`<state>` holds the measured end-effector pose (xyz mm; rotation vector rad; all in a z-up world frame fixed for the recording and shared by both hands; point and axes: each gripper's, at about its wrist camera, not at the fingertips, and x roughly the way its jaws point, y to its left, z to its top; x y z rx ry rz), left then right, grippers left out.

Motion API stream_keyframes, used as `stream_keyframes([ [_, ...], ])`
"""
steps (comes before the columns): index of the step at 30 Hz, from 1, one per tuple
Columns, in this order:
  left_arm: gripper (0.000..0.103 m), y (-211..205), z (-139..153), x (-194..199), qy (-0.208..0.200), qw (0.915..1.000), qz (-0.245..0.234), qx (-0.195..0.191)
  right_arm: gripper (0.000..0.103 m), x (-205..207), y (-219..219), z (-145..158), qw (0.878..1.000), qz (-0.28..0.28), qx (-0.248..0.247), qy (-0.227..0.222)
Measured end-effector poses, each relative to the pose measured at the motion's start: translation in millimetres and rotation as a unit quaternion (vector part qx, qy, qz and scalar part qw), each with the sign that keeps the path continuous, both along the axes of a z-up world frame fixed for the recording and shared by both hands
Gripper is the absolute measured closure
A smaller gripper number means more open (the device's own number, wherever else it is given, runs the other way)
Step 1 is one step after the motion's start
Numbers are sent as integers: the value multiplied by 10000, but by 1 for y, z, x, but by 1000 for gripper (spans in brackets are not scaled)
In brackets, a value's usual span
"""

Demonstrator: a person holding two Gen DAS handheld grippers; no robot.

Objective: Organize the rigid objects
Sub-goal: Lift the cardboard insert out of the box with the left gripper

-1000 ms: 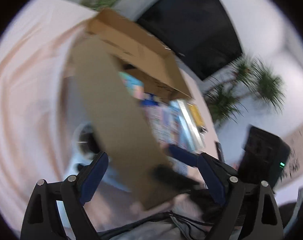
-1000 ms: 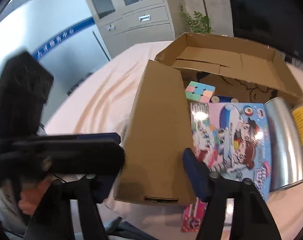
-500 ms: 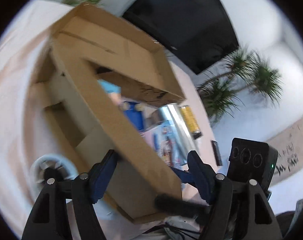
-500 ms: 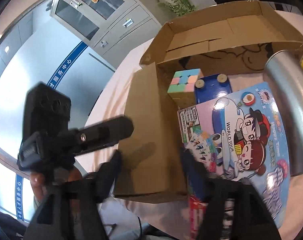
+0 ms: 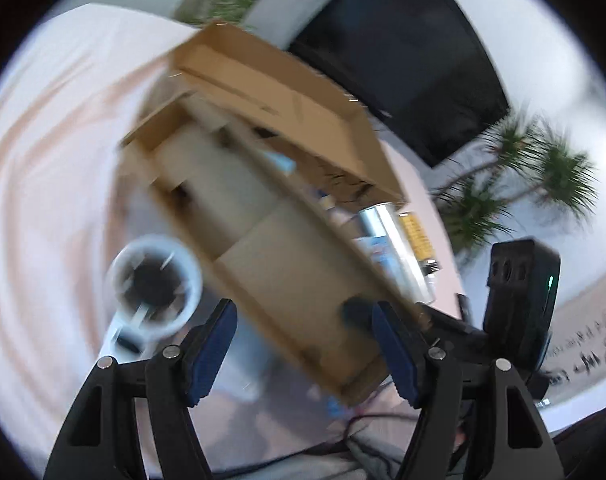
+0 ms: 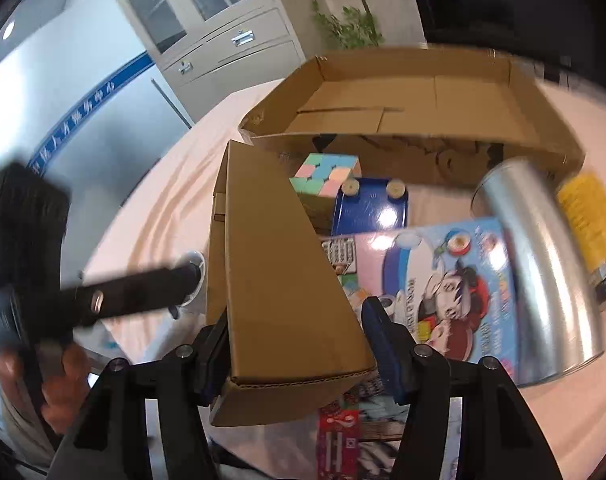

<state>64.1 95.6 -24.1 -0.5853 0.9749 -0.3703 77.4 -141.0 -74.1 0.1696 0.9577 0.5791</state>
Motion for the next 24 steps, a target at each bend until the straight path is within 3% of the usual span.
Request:
stream_keyframes([
  [2,34,-2,-14,-2,330,9994,74,-30,45,4,-5,-9,9987,-57,380,342],
  [4,38,-6,-26,0,562,9984,98,-4,45,8,-6,-13,9979,-105,502,388],
  [6,60,-9,-32,3,615,9978,77,-217,45,9,-8,-15,9965,-147,647,500],
  [7,72,-9,-29,4,523,9981,75,-315,46,9,-9,-15,9964,-139,653,529],
  [10,77,-18,-10,3,147,9994,193,250,46,6,-7,-13,9964,-87,655,533],
  [13,90,-15,13,5,-245,9978,380,477,46,-1,-3,-5,9964,27,747,405],
  [19,93,-14,63,33,-1041,9857,293,1296,47,9,10,27,9958,156,901,-82],
  [24,93,0,99,98,-1347,9744,142,1795,47,68,28,65,9936,127,1053,-384],
])
